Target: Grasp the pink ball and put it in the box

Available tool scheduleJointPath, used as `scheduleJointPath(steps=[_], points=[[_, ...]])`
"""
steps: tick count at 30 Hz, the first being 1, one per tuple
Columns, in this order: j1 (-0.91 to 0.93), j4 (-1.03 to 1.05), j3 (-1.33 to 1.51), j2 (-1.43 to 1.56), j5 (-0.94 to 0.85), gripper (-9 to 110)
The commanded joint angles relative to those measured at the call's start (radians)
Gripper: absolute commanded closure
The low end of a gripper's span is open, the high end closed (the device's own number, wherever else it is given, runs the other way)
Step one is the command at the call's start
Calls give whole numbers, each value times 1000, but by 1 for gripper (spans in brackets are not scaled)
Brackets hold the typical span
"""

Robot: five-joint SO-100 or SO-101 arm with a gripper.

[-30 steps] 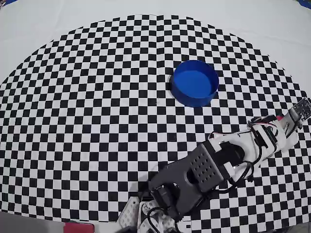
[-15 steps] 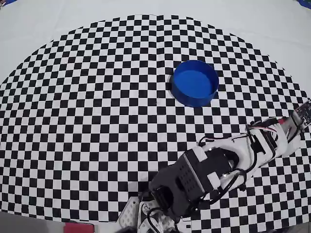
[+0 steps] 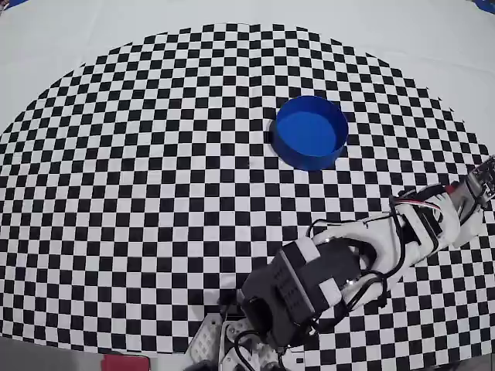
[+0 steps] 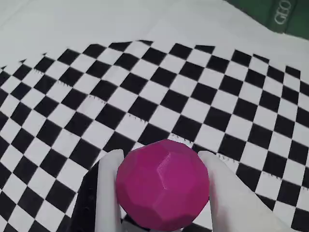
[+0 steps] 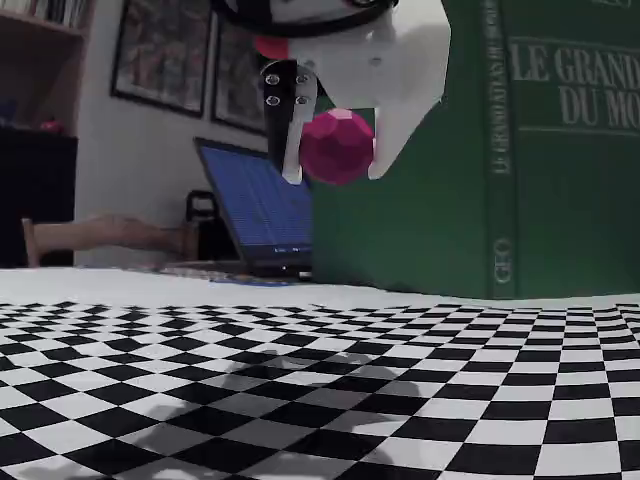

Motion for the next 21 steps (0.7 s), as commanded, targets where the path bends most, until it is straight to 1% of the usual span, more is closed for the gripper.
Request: scheduleJointPath(steps=[1,21], points=[[-2,-5,12,89,-6,101],[-37,-9,71,169,-6,101]])
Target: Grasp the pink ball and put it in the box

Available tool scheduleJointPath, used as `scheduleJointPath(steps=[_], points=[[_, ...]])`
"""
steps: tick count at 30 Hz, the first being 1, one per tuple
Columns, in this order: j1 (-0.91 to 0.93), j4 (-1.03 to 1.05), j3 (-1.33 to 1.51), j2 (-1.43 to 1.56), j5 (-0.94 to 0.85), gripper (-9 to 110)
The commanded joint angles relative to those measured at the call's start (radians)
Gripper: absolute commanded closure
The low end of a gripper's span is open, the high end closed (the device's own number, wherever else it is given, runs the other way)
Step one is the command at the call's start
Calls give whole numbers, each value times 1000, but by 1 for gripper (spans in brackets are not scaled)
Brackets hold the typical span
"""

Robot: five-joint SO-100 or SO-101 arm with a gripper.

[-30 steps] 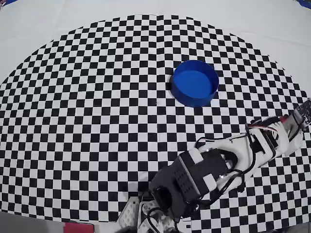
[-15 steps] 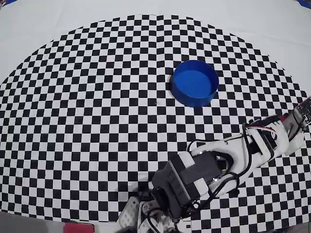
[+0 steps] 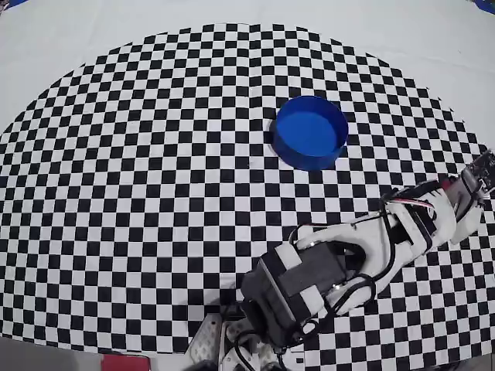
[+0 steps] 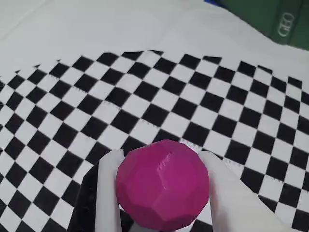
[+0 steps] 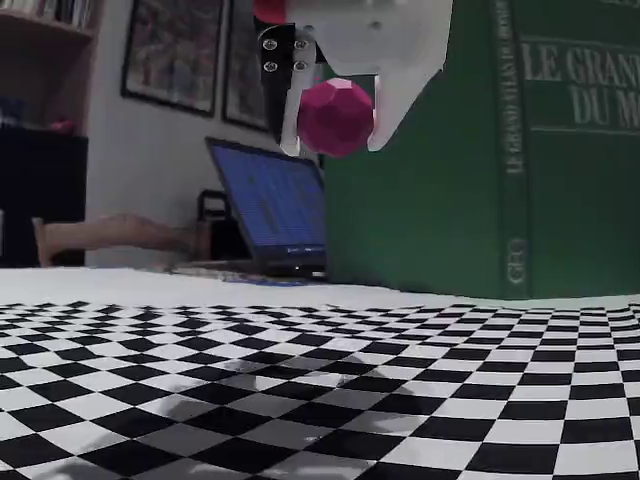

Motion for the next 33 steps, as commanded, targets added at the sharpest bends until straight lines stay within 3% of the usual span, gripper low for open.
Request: scheduleJointPath(steps=[1,33], points=[[-15,-9,3,84,-6,101],[-357,-43,86,133,-6,101]])
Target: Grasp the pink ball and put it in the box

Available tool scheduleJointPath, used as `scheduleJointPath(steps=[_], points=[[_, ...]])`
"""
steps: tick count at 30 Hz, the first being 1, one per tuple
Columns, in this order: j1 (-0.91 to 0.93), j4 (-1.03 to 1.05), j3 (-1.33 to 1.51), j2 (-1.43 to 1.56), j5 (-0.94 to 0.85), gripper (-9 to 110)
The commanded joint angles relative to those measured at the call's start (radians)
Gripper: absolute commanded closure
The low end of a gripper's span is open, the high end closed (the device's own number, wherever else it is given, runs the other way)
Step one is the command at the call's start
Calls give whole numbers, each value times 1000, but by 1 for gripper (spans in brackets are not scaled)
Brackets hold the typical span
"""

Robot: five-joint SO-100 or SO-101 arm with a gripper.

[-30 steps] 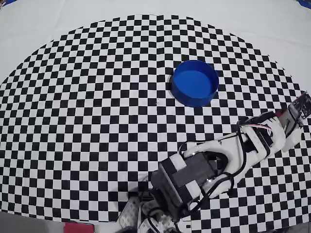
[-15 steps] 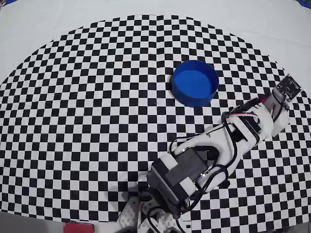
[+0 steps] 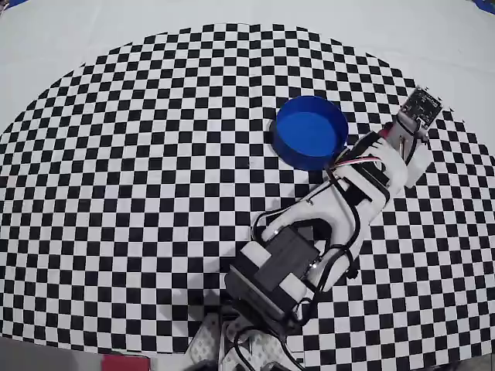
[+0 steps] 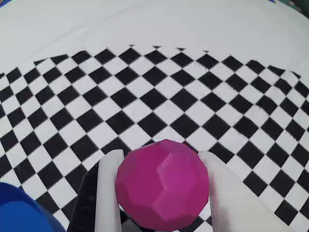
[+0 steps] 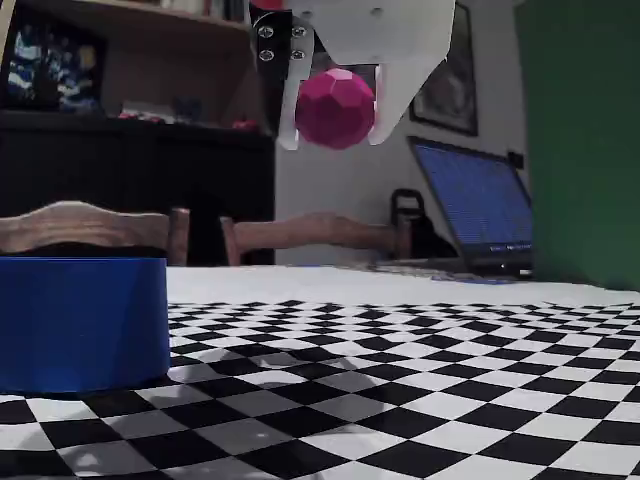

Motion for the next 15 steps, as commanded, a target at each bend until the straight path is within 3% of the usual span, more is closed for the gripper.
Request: scheduleJointPath(steps=[1,15], points=[[-29,-17,-5,64,-6,101],[-138,-17,-5,64,-6,101]])
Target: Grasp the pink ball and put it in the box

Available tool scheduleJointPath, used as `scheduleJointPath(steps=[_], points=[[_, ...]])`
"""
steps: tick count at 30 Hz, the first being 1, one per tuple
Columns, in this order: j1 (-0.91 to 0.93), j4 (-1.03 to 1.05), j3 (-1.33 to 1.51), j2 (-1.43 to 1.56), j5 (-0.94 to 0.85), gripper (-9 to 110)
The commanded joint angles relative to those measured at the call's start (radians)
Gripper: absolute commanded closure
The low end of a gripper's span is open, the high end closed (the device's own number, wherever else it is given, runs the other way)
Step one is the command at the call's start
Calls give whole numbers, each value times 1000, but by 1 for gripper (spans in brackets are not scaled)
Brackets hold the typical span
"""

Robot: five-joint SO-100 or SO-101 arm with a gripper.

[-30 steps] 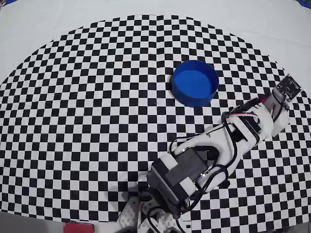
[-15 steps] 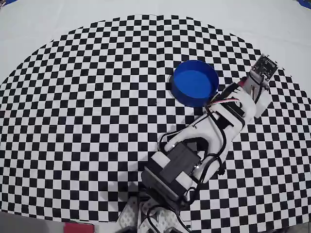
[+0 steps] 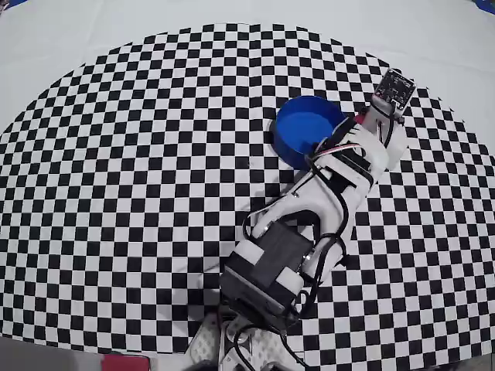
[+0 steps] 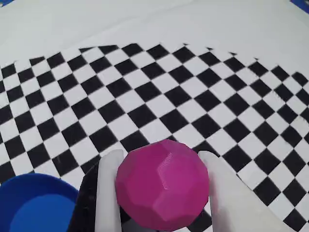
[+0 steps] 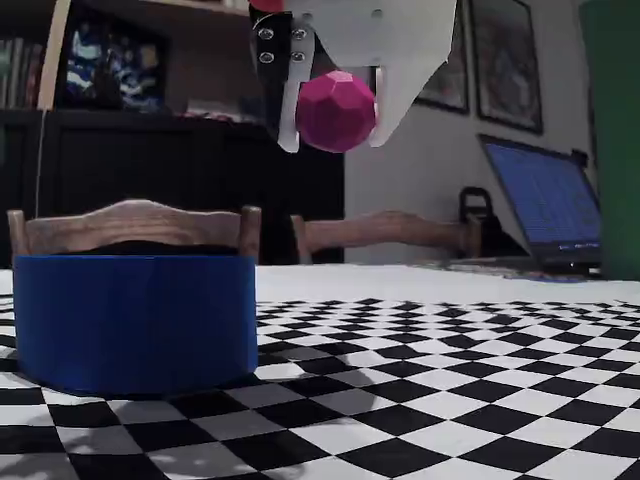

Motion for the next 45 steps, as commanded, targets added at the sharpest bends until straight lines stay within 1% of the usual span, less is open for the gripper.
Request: scheduleJointPath(steps=[1,16,45], points=[[-29,-17,-6,64,-6,101],[-133,-17,6,64,-2,101],[-241,-20,51,78,0,101]])
